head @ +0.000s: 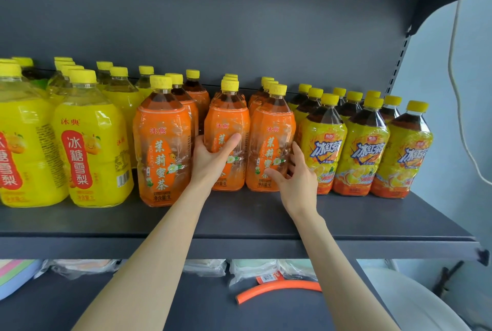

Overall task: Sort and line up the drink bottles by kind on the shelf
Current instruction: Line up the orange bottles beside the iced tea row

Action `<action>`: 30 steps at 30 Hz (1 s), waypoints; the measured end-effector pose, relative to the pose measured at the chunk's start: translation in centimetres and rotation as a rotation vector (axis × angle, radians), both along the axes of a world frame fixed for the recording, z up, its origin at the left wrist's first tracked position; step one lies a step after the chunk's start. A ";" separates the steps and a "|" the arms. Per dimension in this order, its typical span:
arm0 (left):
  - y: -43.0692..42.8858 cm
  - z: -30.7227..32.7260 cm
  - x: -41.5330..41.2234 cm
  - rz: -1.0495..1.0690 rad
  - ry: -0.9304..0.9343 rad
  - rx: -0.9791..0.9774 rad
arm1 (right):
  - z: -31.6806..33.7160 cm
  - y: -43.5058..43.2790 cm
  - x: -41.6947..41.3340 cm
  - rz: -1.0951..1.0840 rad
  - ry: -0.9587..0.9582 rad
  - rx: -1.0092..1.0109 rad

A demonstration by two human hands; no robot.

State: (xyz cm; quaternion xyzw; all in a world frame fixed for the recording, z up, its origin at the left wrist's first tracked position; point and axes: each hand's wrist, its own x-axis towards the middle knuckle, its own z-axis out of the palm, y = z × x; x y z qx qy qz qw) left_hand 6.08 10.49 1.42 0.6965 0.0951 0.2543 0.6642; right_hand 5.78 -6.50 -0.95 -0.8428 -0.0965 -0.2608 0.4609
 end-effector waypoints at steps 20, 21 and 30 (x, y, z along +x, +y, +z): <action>-0.4 -0.5 0.0 0.043 -0.088 0.034 | 0.0 0.1 -0.1 -0.003 -0.004 0.000; -0.4 -0.6 -0.1 0.036 -0.089 0.035 | 0.0 0.1 0.0 -0.006 -0.006 0.000; -0.2 -1.1 0.0 0.015 -0.109 0.084 | 0.2 0.3 -0.4 -0.018 -0.022 -0.002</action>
